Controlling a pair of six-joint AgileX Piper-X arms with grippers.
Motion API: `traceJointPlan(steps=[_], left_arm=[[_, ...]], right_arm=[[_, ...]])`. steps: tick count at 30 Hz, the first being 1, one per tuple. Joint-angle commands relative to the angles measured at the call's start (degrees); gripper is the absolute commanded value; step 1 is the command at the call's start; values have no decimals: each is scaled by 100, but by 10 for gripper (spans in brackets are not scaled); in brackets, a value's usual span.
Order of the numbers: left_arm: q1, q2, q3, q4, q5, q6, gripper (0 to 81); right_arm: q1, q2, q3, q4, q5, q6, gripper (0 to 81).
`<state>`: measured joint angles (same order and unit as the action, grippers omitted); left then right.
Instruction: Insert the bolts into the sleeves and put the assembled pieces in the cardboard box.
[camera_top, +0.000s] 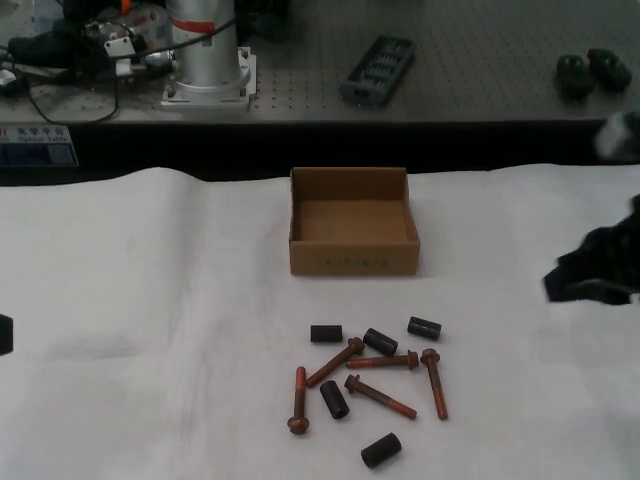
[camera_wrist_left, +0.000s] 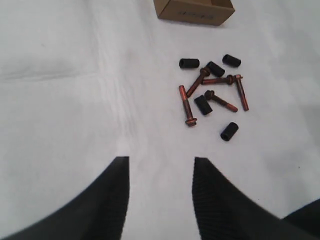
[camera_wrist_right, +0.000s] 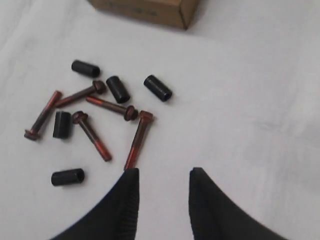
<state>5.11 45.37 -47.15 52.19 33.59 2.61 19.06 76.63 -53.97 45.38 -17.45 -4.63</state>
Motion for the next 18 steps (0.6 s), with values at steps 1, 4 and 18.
traceJointPlan(steps=[1,4,18], left_arm=[[-89,91,-90,175,65,212,307],[-134,93,-90,175,65,212,307],[-132,93,-90,175,14,212,307]], right_arm=[[351,527,-249,225,-112,-626,262],[816,1062,-449,181,23,-1419,262],[1913,2588,-1458,-813,2202,-3194,262]])
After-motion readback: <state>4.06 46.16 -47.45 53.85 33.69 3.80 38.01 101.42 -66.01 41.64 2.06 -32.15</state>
